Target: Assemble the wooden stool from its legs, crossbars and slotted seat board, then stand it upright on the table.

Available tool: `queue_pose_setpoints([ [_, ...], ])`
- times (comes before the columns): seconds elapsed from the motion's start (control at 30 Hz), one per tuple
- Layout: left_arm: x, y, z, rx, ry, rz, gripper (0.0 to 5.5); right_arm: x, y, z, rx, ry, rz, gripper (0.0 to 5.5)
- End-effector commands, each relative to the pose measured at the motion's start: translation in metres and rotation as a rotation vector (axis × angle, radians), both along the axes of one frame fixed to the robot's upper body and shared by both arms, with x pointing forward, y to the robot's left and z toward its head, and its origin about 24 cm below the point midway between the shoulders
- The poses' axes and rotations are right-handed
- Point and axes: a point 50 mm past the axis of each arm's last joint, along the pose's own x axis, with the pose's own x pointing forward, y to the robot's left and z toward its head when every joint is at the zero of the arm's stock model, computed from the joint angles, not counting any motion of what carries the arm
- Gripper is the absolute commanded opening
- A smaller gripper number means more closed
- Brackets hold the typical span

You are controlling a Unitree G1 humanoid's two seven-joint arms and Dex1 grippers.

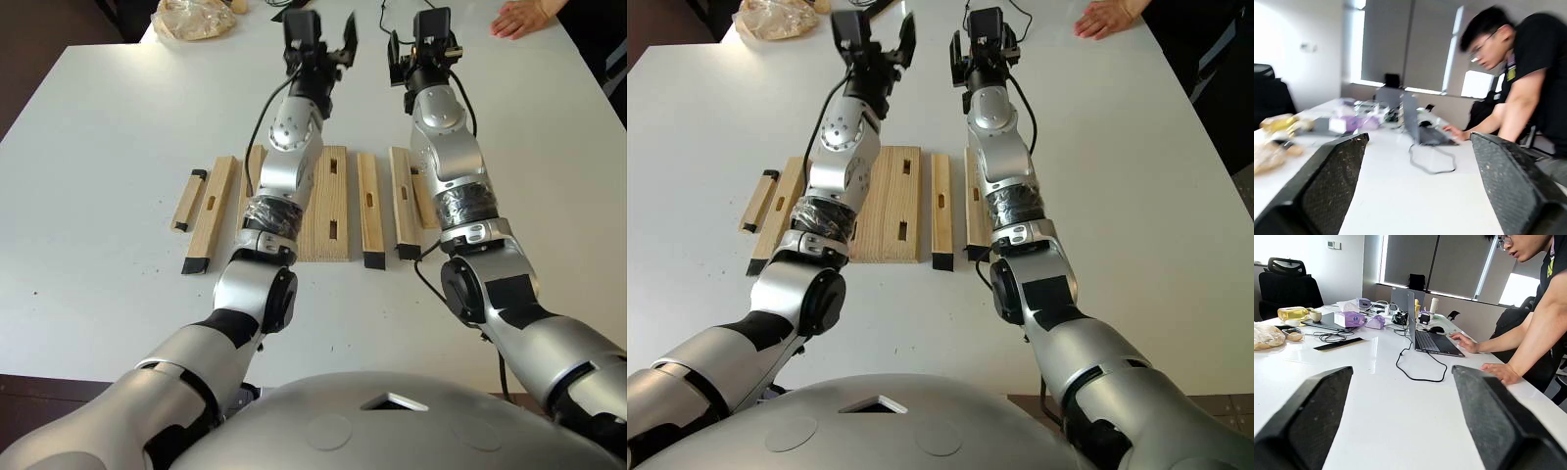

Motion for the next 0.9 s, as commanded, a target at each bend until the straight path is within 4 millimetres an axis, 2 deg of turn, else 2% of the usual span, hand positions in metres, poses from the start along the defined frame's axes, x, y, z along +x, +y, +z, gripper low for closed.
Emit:
queue_pose_setpoints([
  [0.03, 0.001, 0.004, 0.024, 0.086, -0.097, 0.090, 3.84, -0.001, 0.012, 0.025, -0.176, -0.140, 0.025, 3.73],
  [0.13, 0.001, 0.001, 0.024, 0.121, -0.090, 0.164, 3.84, -0.007, 0.012, 0.030, -0.152, -0.225, -0.069, 3.73],
  [0.23, -0.001, 0.000, 0.020, 0.175, -0.081, 0.218, 3.84, -0.017, 0.021, 0.028, -0.072, -0.310, -0.043, 3.73],
  [0.37, -0.009, 0.006, 0.013, 0.010, 0.021, 0.255, 3.84, -0.024, 0.033, 0.022, 0.058, -0.278, 0.087, 3.73],
  [0.43, -0.013, 0.007, 0.010, -0.046, 0.083, 0.223, 3.84, -0.031, 0.037, 0.026, 0.108, -0.304, 0.134, 3.73],
  [0.5, -0.020, 0.005, 0.015, -0.102, 0.019, 0.120, 3.84, -0.032, 0.039, 0.028, 0.141, -0.300, 0.148, 3.73],
  [0.6, -0.021, 0.005, 0.014, -0.082, 0.005, 0.101, 3.84, -0.029, 0.038, 0.026, 0.237, -0.240, 0.143, 3.73],
  [0.73, -0.020, 0.008, 0.003, -0.032, 0.057, 0.184, 3.84, -0.027, 0.034, 0.024, 0.219, -0.230, 0.028, 3.73],
  [0.8, -0.022, 0.005, -0.008, -0.037, 0.117, 0.177, 3.84, -0.028, 0.038, 0.020, 0.243, -0.215, 0.061, 3.73],
  [0.9, -0.028, -0.005, -0.014, 0.029, 0.112, 0.171, 3.84, -0.033, 0.045, 0.013, 0.215, -0.207, 0.100, 3.73],
])
